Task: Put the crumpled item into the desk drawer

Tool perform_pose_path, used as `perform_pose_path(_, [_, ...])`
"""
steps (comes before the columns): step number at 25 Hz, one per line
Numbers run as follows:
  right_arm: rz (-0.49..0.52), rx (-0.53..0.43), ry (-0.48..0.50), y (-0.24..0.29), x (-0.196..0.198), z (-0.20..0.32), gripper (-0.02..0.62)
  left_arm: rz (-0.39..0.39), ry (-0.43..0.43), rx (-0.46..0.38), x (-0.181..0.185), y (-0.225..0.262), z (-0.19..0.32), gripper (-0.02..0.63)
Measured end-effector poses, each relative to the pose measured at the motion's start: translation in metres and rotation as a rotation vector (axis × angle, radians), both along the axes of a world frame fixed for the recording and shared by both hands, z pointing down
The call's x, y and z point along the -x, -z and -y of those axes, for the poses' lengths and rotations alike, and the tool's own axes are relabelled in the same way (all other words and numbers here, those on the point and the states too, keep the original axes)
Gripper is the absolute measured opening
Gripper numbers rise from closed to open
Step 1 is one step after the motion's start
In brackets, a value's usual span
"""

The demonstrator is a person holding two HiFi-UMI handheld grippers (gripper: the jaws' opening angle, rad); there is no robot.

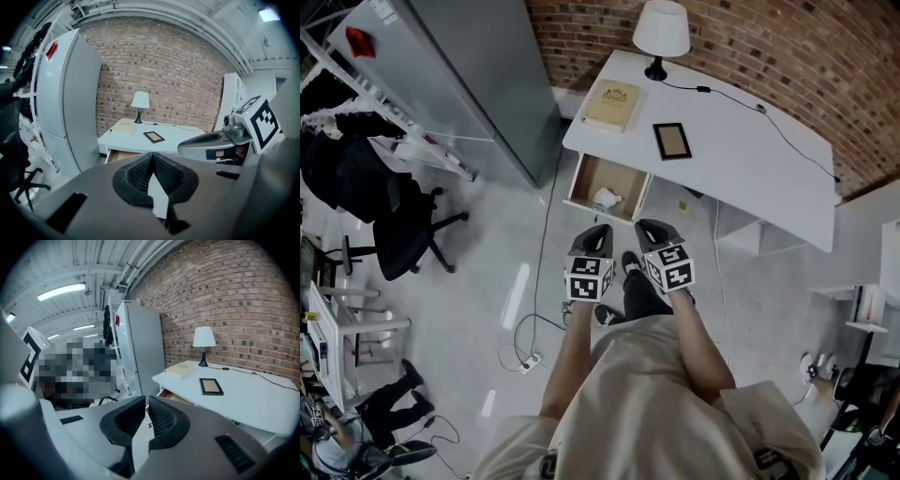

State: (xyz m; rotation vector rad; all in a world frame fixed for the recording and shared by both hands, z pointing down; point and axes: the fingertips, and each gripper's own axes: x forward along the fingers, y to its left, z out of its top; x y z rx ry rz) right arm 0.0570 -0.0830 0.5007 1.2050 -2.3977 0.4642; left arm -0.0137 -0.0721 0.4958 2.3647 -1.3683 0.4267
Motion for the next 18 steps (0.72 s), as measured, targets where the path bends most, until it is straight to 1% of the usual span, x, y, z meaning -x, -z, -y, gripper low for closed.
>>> perform_pose_path(5, [0.002, 0.01, 0.004, -0.0032, 0.001, 0.0048, 0.025, 0.001, -0.004, 0.002, -0.0009, -0.0021, 0.005, 0.015])
perform_pose_path(10, [0.002, 0.015, 0.014, -0.0039, 0.0053, 0.0058, 0.025, -0.001, -0.005, 0.008, 0.0007, -0.0045, 0.0069, 0.015])
perform_pose_path(18, [-0.008, 0.021, 0.001, -0.0056, 0.0043, 0.0065, 0.025, 0.002, -0.014, 0.007, 0.001, -0.0055, 0.0069, 0.015])
